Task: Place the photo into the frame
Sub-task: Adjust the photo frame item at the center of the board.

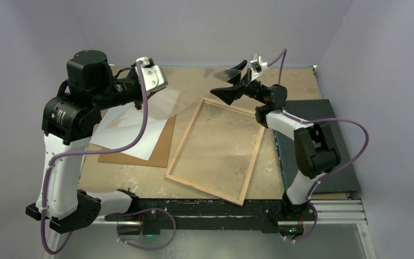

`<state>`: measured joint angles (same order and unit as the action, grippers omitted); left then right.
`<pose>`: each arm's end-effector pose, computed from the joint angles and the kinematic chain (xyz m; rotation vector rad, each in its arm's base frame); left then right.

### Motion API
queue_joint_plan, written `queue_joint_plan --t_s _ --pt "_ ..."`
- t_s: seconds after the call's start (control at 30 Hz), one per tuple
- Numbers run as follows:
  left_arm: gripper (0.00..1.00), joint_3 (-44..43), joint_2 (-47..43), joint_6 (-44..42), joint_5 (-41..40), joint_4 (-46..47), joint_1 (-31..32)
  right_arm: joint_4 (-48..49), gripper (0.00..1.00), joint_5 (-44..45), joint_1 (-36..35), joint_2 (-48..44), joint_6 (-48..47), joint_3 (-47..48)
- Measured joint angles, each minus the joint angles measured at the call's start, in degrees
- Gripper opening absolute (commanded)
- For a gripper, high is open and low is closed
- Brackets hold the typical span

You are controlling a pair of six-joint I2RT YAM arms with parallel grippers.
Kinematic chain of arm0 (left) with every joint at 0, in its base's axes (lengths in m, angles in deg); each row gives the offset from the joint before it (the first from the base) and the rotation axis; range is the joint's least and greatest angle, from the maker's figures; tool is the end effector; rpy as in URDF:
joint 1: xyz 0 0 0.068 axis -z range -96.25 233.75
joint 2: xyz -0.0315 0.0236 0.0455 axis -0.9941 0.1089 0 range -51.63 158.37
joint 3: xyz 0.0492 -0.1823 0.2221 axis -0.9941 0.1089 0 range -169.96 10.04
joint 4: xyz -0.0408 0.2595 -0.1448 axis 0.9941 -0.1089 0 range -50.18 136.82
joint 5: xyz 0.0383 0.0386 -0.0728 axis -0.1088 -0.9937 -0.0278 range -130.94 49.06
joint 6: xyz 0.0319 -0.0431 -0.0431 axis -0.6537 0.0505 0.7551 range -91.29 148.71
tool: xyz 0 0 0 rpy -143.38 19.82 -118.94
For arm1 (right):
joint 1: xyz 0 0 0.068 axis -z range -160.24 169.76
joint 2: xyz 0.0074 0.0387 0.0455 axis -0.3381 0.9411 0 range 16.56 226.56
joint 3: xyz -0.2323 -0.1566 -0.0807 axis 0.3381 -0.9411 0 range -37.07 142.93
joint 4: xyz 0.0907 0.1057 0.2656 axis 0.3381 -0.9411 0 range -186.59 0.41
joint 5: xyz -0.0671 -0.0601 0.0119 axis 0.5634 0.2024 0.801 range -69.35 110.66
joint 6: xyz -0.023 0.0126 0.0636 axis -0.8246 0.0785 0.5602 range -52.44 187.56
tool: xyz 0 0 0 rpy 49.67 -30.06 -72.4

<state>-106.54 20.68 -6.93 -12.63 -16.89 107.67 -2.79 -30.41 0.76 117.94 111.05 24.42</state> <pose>0.1836 -0.1102 0.5848 1.2068 1.4433 -0.3309 0.3718 0.1738 0.3335 -0.7346 0.9342 1.3039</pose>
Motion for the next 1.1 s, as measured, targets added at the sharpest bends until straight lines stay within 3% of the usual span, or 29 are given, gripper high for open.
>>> queue_joint_plan --t_s 0.1,0.23,0.3,0.63,0.77,0.87,0.9,1.03,1.1 --pt "0.0 0.04 -0.13 0.52 -0.26 0.96 0.0 0.2 0.68 -0.55 0.0 -2.64 0.92 0.0" --pt "0.0 1.07 -1.18 1.88 -1.57 4.44 0.0 0.35 0.36 -1.22 0.0 -6.16 1.99 -1.46" --pt "0.0 1.84 -1.86 2.6 -2.27 6.05 0.0 0.5 0.26 -1.38 0.07 -7.91 2.25 -3.34" --pt "0.0 5.11 -2.8 6.64 -5.46 11.98 0.09 0.74 0.0 -0.37 0.44 -10.08 6.43 -9.03" --pt "0.01 9.11 -3.65 8.07 -8.07 15.76 0.11 0.44 0.0 -0.76 2.19 -10.45 14.4 -8.96" --pt "0.39 11.52 -3.48 8.96 -11.17 17.84 0.11 -0.15 0.0 -1.38 3.87 -11.26 21.86 -8.31" --pt "0.47 11.89 -3.21 9.05 -12.48 18.32 0.11 -0.72 0.0 -1.64 4.44 -12.07 23.82 -8.26" --pt "0.62 14.73 -2.14 9.16 -17.86 21.14 -0.52 -4.7 0.0 -2.47 5.97 -20.35 23.28 -8.33" --pt "0.65 16.63 -1.57 9.07 -18.88 21.7 -1.33 -18.08 0.0 -0.46 5.79 -28.26 16.06 -5.86"
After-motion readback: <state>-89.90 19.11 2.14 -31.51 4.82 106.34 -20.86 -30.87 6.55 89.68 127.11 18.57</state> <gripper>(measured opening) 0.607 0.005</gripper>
